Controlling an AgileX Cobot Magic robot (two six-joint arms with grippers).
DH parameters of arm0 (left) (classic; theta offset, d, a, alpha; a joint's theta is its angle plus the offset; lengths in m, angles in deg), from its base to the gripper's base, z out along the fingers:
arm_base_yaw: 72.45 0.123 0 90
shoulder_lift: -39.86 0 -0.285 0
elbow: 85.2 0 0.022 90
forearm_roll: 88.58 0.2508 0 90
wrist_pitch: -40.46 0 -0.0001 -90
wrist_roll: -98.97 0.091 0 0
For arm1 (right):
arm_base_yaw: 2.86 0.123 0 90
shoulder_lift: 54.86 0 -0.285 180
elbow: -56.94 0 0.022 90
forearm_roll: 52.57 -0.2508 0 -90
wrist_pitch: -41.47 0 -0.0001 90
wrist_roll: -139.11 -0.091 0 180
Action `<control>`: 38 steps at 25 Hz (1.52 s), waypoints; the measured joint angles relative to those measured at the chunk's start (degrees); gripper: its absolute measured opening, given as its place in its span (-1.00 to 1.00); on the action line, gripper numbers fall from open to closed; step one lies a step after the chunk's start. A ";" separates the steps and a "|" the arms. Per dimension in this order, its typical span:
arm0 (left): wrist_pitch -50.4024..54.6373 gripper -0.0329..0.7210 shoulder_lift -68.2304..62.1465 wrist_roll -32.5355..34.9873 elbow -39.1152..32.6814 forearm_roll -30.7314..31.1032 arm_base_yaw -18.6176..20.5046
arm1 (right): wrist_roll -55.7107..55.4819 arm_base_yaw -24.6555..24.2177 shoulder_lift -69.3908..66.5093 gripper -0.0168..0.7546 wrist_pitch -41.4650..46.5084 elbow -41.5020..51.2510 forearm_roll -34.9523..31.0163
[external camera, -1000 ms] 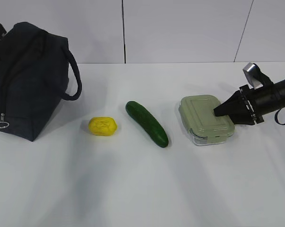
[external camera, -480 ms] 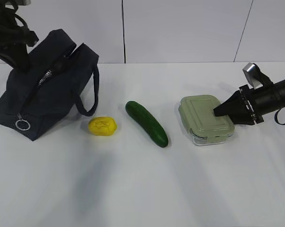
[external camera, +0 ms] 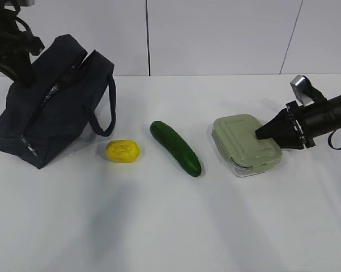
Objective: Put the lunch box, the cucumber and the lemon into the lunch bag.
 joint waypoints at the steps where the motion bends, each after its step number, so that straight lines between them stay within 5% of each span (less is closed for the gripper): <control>1: 0.00 -0.87 0.00 0.00 0.00 0.00 0.00 | 0.00 0.00 0.00 0.01 0.10 0.00 0.00; 38: -0.10 -0.87 0.00 -0.13 0.00 0.48 0.00 | -3.46 0.00 -0.70 -0.03 -4.70 0.42 -10.68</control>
